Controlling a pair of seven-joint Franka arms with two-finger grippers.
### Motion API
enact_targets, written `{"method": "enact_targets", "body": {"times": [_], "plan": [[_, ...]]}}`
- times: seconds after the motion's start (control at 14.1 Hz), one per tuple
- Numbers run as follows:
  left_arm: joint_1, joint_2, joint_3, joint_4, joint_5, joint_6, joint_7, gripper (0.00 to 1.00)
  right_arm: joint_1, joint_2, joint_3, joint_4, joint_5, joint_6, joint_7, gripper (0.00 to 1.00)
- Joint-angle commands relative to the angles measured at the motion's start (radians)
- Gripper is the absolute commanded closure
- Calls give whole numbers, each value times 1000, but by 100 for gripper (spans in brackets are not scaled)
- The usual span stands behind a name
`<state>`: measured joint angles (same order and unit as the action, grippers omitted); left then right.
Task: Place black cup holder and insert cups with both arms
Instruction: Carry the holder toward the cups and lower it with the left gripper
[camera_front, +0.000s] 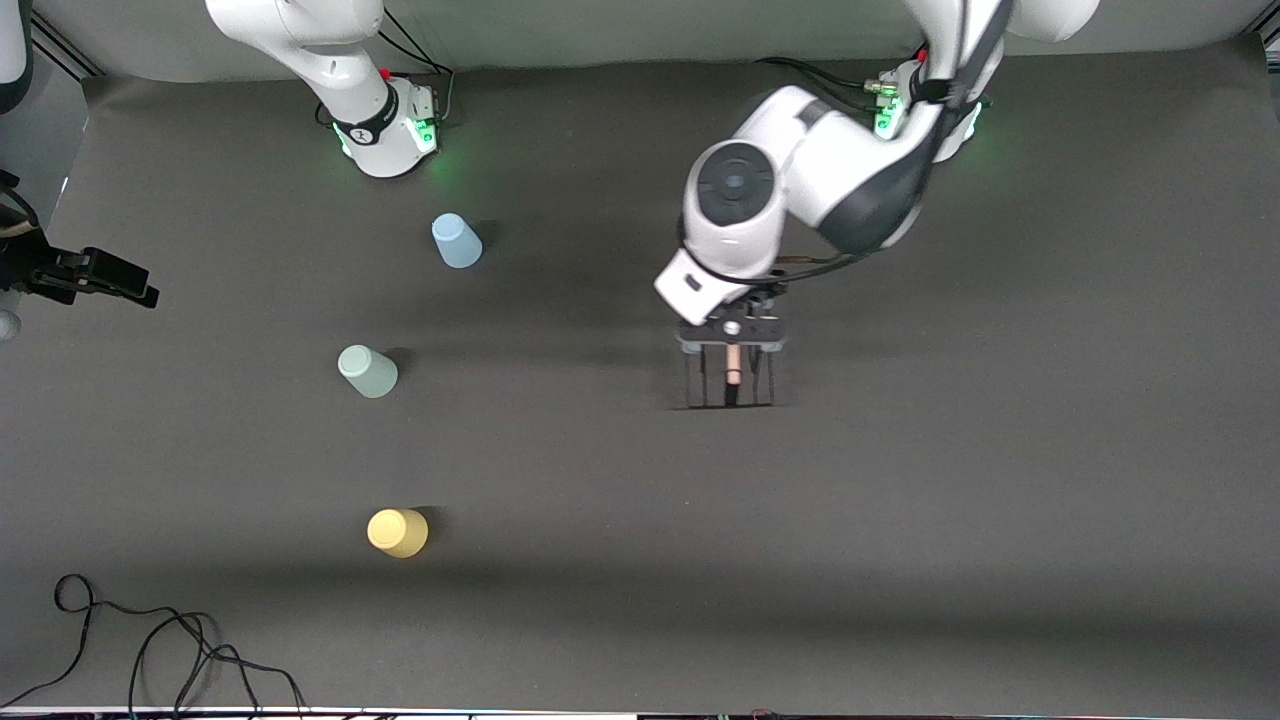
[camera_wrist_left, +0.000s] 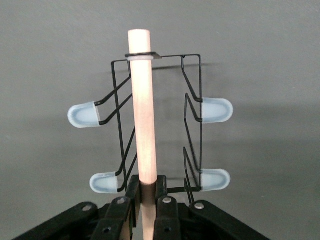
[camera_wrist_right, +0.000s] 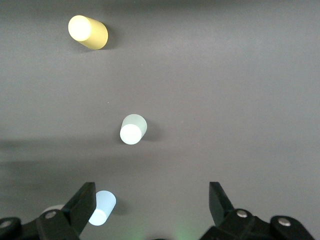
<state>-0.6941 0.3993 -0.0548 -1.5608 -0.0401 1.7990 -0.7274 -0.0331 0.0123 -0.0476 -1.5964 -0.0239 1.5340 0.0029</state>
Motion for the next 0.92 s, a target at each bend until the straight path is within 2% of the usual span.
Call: {"method": "enact_targets", "body": {"times": [0.0, 0.21, 0.43, 0.71, 0.85], "plan": [[-68, 75, 21, 108, -43, 63, -127, 100, -1, 3, -5, 18, 15, -12, -21, 0], [-114, 119, 10, 111, -73, 218, -150, 100, 2, 6, -5, 18, 15, -14, -20, 0], [-119, 176, -58, 125, -72, 296, -145, 100, 5, 2, -5, 10, 15, -20, -20, 0], [-125, 231, -92, 143, -76, 352, -153, 100, 5, 6, -5, 6, 19, -20, -18, 0], [-121, 239, -92, 154, -75, 350, -199, 100, 7, 5, -5, -20, 60, -15, -17, 0]]}}
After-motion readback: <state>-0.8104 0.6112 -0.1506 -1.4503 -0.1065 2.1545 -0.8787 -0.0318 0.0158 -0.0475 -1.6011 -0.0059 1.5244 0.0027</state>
